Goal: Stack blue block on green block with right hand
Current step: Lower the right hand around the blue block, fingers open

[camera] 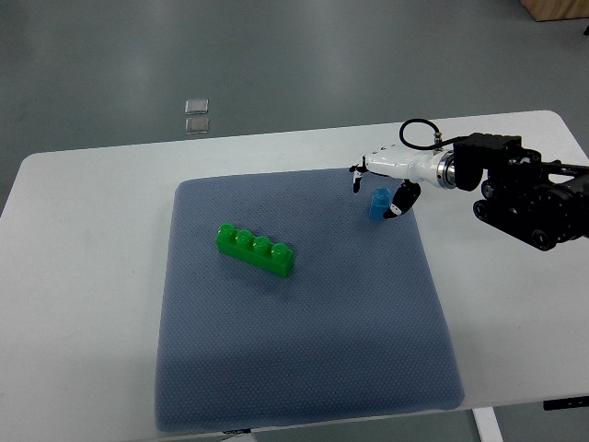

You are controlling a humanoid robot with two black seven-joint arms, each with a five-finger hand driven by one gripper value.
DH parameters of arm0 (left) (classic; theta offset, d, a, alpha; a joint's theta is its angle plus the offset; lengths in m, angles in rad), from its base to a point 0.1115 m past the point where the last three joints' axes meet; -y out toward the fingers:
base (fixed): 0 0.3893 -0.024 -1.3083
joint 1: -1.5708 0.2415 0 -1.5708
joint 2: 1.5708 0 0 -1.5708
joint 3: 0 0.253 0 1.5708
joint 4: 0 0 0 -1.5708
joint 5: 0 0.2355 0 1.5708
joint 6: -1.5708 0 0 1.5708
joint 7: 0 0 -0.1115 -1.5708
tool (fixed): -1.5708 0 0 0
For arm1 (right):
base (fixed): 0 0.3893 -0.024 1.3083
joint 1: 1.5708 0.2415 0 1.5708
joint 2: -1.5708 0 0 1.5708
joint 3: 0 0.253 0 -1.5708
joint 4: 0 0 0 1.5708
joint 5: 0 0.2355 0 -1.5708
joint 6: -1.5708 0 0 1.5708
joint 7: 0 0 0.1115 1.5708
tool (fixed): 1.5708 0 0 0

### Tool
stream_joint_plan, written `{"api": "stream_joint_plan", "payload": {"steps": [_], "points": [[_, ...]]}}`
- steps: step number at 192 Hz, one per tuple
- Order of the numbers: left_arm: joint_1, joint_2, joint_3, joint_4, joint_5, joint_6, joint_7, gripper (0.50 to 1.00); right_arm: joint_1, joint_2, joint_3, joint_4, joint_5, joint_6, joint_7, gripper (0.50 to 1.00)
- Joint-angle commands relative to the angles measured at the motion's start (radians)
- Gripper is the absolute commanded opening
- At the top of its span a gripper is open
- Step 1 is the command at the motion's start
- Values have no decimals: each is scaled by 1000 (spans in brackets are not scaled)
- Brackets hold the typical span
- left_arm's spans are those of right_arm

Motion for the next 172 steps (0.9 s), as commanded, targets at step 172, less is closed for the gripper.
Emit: {"api": "stream_joint_plan", "payload": {"steps": [172], "points": [[0,0,0,0,0,0,1,1000,2,4,18,-2,123,111,-121,915]]}}
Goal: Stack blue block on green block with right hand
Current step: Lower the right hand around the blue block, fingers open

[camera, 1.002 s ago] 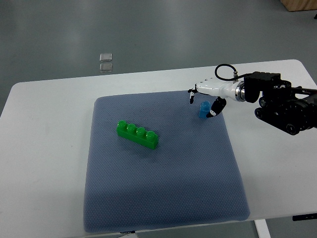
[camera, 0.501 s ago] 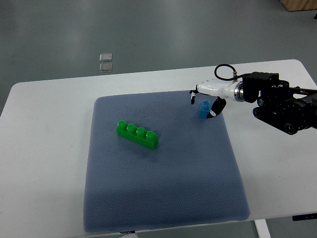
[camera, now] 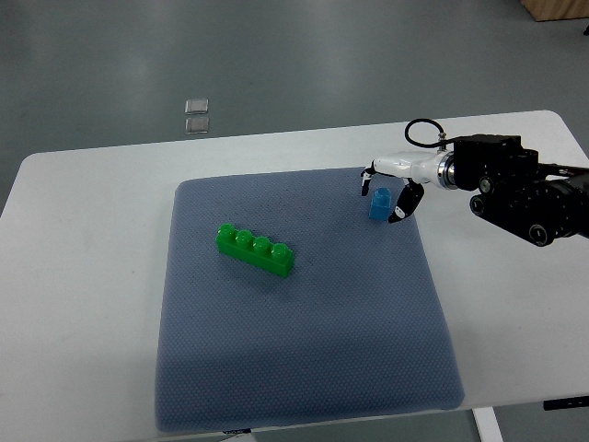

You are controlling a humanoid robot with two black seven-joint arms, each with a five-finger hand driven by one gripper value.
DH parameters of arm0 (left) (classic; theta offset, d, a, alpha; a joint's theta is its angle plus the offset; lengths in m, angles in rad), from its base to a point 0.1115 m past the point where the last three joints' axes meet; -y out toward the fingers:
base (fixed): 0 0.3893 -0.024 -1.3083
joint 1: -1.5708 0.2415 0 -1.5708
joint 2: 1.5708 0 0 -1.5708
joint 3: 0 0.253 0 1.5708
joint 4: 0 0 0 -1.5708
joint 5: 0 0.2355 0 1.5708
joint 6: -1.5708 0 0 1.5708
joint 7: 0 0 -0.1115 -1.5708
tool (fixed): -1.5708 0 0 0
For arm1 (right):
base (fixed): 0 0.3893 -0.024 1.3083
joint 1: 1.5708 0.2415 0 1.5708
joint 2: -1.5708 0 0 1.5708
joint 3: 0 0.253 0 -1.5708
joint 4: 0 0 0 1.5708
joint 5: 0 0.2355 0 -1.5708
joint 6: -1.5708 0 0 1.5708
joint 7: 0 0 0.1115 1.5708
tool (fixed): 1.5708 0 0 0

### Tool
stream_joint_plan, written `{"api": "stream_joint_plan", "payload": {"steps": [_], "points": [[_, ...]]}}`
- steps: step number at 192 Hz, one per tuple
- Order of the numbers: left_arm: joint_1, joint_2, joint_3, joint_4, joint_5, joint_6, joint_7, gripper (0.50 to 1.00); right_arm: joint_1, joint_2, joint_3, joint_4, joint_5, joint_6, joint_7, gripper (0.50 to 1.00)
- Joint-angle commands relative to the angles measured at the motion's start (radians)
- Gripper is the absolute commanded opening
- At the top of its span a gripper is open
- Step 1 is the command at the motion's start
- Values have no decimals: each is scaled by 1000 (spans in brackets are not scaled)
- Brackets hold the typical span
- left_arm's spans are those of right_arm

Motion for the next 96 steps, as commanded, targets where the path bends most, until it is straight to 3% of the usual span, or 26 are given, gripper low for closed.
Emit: {"api": "stream_joint_plan", "payload": {"steps": [1,96], "points": [[0,0,0,-1,0,0,0,1000,0,0,1,1,13,4,0,915],[0,0,0,-1,0,0,0,1000,11,12,14,-4,79,-4,-2,915]]}}
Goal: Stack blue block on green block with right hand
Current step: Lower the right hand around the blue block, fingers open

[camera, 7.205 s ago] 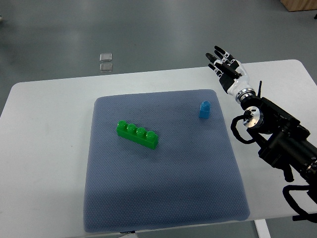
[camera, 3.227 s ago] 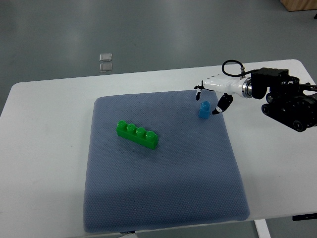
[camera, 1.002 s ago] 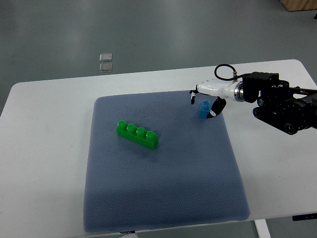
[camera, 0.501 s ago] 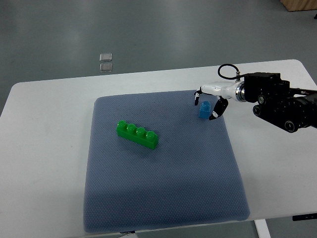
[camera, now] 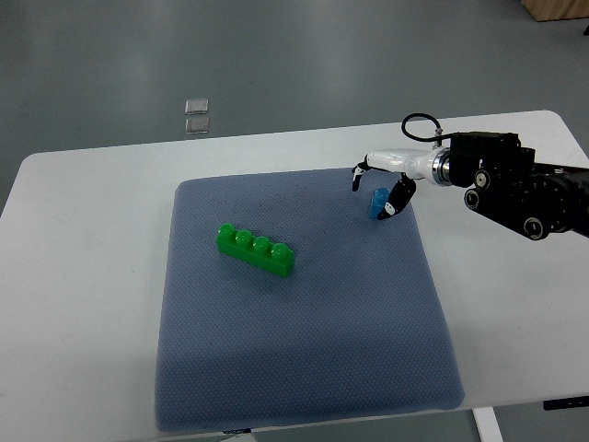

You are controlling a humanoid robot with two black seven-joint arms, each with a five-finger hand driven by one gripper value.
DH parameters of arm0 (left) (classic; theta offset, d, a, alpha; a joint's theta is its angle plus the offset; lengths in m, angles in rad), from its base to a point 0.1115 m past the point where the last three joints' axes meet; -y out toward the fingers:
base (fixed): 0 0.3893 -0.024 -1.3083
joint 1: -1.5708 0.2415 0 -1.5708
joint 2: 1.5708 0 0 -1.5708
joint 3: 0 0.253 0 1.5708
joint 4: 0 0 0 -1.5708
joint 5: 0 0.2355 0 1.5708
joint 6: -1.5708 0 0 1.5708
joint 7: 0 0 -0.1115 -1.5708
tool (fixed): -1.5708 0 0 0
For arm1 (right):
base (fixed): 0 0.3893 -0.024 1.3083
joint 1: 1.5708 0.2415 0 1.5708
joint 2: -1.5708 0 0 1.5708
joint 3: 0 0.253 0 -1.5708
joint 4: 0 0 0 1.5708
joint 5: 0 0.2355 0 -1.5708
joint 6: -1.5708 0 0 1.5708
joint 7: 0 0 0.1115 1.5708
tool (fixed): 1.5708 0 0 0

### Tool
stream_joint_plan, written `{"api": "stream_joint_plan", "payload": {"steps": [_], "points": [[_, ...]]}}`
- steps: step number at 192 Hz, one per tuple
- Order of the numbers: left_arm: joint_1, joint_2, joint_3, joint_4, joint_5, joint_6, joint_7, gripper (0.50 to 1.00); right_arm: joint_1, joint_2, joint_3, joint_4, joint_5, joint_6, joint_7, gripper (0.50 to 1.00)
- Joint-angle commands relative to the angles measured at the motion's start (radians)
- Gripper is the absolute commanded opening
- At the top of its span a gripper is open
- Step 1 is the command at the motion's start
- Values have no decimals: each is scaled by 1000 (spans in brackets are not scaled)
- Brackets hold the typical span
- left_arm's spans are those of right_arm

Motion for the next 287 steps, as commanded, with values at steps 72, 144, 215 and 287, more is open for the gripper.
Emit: {"api": "stream_joint_plan", "payload": {"steps": [72,144,215,287], "points": [[0,0,0,1,0,0,0,1000,-7,3,-11,-34,-13,-19,-5,915],[0,0,0,0,0,0,1,1000,-2,2,-11,-38,-15,-16,-14,913],[0,0,0,0,0,0,0,1000,1,3,-11,-34,-16,-4,-11,897],[0,0,0,0,0,0,0,1000,-1,5,-8,-26,-13,-8,-9,870]]}}
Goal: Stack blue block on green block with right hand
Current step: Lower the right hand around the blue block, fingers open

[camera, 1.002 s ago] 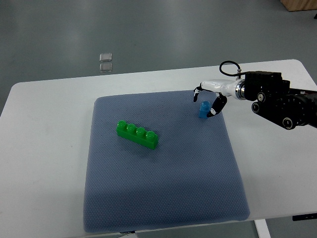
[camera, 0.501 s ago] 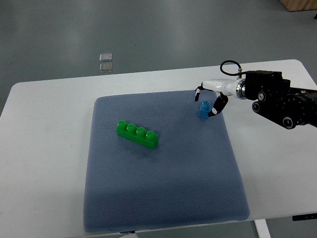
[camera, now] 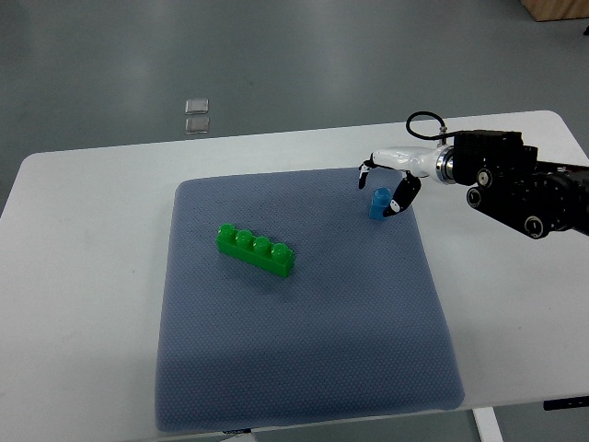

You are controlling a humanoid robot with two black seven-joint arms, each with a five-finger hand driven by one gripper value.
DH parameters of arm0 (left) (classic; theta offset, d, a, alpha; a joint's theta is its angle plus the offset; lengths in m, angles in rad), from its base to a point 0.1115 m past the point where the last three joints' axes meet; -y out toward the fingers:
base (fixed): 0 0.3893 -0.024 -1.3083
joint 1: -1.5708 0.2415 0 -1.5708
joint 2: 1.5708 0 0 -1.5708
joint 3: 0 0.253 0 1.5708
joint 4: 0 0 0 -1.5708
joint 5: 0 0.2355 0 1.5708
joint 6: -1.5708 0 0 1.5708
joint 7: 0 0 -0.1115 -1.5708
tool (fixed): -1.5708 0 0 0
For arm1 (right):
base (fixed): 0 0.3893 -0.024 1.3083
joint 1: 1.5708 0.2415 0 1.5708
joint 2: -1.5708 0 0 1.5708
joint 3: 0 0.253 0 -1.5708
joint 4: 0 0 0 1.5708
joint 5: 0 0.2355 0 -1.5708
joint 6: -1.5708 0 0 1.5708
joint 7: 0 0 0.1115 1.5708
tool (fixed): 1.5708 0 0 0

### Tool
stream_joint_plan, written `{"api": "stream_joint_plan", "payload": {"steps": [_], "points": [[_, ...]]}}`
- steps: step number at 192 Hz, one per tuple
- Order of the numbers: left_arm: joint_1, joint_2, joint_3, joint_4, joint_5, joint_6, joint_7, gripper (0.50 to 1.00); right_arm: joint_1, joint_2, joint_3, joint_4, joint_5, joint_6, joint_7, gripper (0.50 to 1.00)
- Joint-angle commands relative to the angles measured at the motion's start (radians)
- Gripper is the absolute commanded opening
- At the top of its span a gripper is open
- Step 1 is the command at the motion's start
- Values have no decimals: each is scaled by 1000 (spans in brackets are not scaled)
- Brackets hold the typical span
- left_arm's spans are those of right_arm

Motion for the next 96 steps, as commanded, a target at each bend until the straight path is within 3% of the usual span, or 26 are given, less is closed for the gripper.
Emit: {"api": "stream_joint_plan", "payload": {"steps": [1,74,96], "points": [[0,0,0,0,0,0,0,1000,-3,1,0,0,-5,-5,1,870],[0,0,0,0,0,0,0,1000,-1,1,-5,1,-16,-11,1,860],[0,0,0,0,0,0,0,1000,-3,1,-5,1,-16,-6,5,836]]}}
